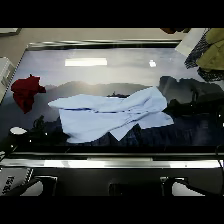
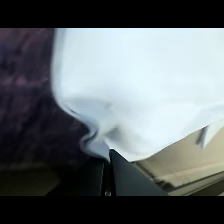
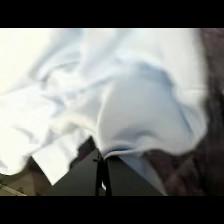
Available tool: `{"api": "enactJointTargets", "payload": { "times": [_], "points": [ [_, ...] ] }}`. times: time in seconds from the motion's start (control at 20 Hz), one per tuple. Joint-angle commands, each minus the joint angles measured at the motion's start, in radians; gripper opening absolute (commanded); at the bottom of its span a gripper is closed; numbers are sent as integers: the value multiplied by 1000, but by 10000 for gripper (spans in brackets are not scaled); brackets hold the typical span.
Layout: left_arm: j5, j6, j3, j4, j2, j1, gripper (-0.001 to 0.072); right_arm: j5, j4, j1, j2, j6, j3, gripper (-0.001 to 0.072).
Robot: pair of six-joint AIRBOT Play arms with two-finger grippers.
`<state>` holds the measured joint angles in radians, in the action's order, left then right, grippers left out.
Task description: Fold the clothes and pants, and hang the long-sleeved shirts on hangers.
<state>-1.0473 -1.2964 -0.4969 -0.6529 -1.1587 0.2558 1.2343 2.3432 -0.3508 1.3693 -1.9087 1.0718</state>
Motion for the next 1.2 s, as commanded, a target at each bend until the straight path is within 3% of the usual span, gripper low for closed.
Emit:
{"api": "enactJointTargets", "payload": {
  "times": [0.0,0.15,0.25,0.35,0.45,0.55,0.85,1.05,1.15],
  "points": [
    [-14,26,-172,39,2,-2,16,-67,128,1,-51,-40,66,29],
    [-48,10,-494,8,5,-2,16,-23,147,1,-52,-33,302,29],
    [-77,-49,-746,-85,14,-2,15,-5,140,1,-66,-3,496,29],
    [-104,-164,-996,-245,34,-2,15,-18,122,1,-113,22,669,29],
    [-138,-352,-1212,-463,67,-2,15,-50,55,1,-188,68,803,29],
    [-170,-440,-1368,-615,112,-2,15,-85,-11,1,-282,114,885,29],
    [-254,-479,-1454,-723,299,-2,15,-299,-225,1,-568,243,925,29],
    [-314,-522,-1454,-801,333,-2,15,-389,-258,1,-607,344,925,29],
    [-315,-521,-1444,-814,302,-2,15,-336,-257,1,-569,378,925,29]
  ]
}}
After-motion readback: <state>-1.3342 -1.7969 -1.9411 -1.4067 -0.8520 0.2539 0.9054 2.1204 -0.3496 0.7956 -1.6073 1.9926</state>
